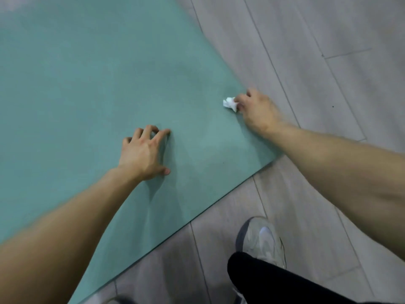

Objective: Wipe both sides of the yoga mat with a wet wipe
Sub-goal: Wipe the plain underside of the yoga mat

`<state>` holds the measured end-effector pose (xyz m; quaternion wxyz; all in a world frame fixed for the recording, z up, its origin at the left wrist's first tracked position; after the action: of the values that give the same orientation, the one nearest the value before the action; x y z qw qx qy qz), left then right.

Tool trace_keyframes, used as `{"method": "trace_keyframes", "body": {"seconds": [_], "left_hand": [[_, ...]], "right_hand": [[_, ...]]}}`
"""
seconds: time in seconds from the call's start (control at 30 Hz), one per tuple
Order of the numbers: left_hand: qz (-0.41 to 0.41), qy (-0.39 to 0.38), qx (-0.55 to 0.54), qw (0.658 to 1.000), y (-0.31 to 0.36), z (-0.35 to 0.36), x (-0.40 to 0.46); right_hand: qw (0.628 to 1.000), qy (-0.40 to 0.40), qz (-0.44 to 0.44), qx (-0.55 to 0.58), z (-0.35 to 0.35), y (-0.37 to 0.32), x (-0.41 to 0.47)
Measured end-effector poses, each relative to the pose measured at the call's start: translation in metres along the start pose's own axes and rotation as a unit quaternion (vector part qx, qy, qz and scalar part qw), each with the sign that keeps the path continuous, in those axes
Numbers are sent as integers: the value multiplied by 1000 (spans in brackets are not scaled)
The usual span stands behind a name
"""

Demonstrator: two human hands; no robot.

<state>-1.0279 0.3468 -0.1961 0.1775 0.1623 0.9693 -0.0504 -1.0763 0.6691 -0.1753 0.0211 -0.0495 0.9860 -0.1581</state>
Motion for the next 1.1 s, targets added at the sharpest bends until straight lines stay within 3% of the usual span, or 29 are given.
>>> {"method": "trace_keyframes", "body": {"seconds": [0.07,0.1,0.17,0.23,0.27,0.3,0.33,0.4,0.5,0.6,0.7,0.87,1.0,1.1], "left_hand": [[1,6,3,1000,2,-2,-1],[1,8,6,1000,1,-3,0],[1,9,13,1000,1,-5,2],[-2,9,23,1000,2,-5,3],[-4,9,24,1000,2,-5,4],[-4,8,22,1000,2,-6,5],[-3,3,19,1000,2,-6,4],[-1,-5,17,1000,2,-6,4],[1,-15,20,1000,5,-11,5],[-1,-17,19,1000,5,-15,4],[-3,-23,18,1000,6,-14,4],[-2,-31,19,999,8,-16,5],[-5,-44,23,999,12,-18,5],[-9,-51,25,998,15,-17,4]], "right_hand": [[998,38,55,14,-2,-7,1],[998,31,40,34,10,-30,-12],[988,-57,-89,115,46,-94,-64],[934,-188,-279,121,70,-142,-122],[912,-219,-331,102,69,-140,-126],[915,-204,-337,85,61,-125,-112],[943,-157,-287,68,47,-102,-88],[994,-44,-98,25,6,-34,-34],[995,35,91,-3,-40,41,-7],[992,81,98,12,-22,12,-31],[998,34,29,39,9,-25,-75],[988,114,-10,105,-30,-32,-83],[983,-25,3,183,-8,-65,-79],[989,-123,11,85,8,-57,-76]]}}
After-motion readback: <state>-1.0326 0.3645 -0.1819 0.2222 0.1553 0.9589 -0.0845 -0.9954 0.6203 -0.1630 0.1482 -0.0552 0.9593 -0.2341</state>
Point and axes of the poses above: each hand's wrist, its own x-axis towards the middle knuckle, its own z-axis out of the palm, y = z × x, the point moved 3 cm from there along x, towards the middle knuckle, and after that the axes turned 9 degrees about x, right-handed, at the moved point
